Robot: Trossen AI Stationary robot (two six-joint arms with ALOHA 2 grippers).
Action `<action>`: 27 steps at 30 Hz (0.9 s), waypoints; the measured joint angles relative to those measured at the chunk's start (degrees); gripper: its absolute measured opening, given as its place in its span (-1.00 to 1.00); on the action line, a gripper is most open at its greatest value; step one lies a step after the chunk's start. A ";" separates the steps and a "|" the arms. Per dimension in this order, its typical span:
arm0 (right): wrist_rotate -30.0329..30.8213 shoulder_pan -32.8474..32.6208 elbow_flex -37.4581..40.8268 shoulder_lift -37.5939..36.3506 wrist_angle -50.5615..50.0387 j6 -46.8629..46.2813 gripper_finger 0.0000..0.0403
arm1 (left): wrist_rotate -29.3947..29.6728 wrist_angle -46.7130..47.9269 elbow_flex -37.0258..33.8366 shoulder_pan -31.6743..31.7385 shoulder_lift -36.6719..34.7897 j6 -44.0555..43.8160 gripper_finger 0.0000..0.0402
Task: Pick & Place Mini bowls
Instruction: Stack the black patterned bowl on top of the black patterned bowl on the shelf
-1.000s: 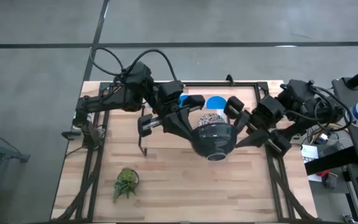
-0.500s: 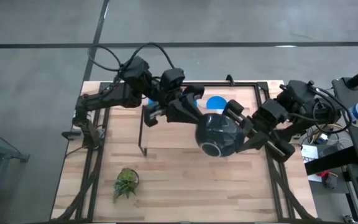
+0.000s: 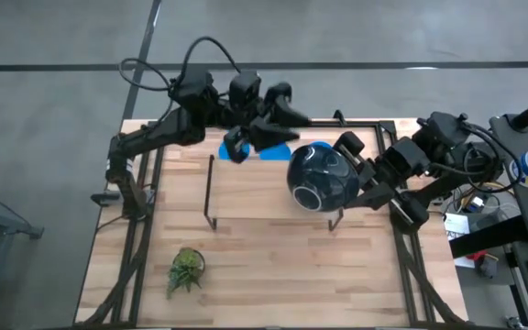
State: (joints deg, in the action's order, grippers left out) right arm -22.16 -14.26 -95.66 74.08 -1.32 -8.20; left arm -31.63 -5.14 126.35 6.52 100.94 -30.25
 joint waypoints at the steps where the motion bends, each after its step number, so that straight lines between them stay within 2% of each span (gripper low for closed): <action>1: 0.39 0.00 0.00 0.00 0.00 0.73 -0.95 | 0.93 0.06 -0.01 0.63 -0.16 0.71 -0.07; 5: 1.99 -0.02 0.00 0.00 -0.24 2.14 -0.95 | 5.48 -0.31 0.23 3.26 -0.96 4.55 -0.07; 8: 5.41 -0.02 0.00 -0.18 -2.55 3.31 -0.95 | 12.21 -0.38 0.54 4.68 -1.54 10.25 -0.07; 12: 12.98 -0.02 -0.02 -0.46 -10.02 3.88 -0.95 | 24.63 -0.77 0.54 6.05 -2.65 19.42 -0.06; 14: 17.98 -0.02 -0.02 -0.52 -14.20 3.86 -0.95 | 31.45 -0.81 0.54 6.42 -3.42 21.00 -0.06; 16: 22.75 -0.02 -0.50 -0.59 -19.50 3.51 -0.95 | 35.75 -0.51 0.56 6.62 -4.08 21.54 -0.06; 22: 35.05 0.35 -4.18 0.80 -35.82 -0.53 -0.95 | 37.18 10.24 0.56 6.34 -6.89 23.92 -0.06; 27: 37.77 1.66 -9.28 4.31 -48.78 -4.93 -0.95 | 37.27 28.45 0.58 5.97 -9.51 20.51 -0.06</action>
State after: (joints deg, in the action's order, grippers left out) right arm 15.61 -12.60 -104.94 78.39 -50.10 -13.13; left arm 5.65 23.31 126.93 12.49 91.43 -9.74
